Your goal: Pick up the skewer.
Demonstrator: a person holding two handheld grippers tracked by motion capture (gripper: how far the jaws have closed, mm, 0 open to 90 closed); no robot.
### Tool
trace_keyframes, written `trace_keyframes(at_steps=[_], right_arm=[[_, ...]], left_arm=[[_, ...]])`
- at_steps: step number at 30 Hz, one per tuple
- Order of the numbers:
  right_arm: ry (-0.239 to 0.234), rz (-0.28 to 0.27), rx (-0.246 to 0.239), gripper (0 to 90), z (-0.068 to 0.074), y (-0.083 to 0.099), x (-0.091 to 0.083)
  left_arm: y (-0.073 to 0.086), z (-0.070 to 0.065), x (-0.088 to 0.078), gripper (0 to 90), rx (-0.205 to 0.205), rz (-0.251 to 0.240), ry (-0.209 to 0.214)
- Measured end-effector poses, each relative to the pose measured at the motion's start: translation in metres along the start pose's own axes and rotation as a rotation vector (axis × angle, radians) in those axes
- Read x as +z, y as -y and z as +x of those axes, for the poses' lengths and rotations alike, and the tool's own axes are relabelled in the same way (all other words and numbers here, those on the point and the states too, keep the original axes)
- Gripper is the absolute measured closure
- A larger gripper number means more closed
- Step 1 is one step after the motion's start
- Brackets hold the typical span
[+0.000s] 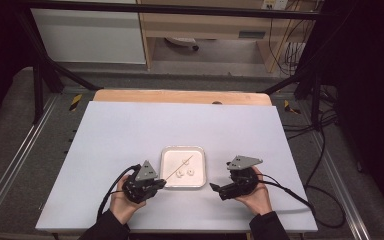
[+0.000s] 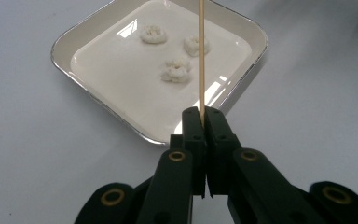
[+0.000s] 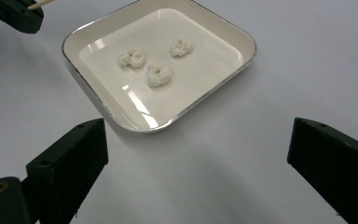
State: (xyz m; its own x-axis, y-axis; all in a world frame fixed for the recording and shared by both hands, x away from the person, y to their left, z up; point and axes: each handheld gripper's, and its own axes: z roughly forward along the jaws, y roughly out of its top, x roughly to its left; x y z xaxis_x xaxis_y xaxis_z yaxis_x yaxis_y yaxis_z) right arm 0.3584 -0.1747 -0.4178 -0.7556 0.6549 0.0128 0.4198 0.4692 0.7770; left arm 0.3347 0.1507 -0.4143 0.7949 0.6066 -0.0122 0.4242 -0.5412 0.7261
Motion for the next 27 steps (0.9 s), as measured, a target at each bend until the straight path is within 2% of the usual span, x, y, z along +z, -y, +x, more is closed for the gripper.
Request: trace_keyframes(at_steps=[3, 9, 18, 27], right_arm=[[-0.021, 0.011, 0.021, 5.2, 0.0, -0.006, 0.004], [-0.024, 0.011, 0.015, 3.8, 0.004, -0.015, 0.015], [-0.02, -0.005, 0.032, 3.0, 0.01, -0.03, 0.036], [-0.008, 0.014, 0.049, 4.5, 0.01, -0.039, 0.053]], left_arm=[[0.007, 0.001, -0.002, 88.1, -0.018, -0.011, 0.001], [0.018, 0.005, -0.007, 88.1, -0.048, -0.032, 0.004], [0.028, 0.01, -0.015, 88.1, -0.068, -0.055, -0.008], [0.032, 0.009, -0.018, 88.1, -0.073, -0.07, -0.004]])
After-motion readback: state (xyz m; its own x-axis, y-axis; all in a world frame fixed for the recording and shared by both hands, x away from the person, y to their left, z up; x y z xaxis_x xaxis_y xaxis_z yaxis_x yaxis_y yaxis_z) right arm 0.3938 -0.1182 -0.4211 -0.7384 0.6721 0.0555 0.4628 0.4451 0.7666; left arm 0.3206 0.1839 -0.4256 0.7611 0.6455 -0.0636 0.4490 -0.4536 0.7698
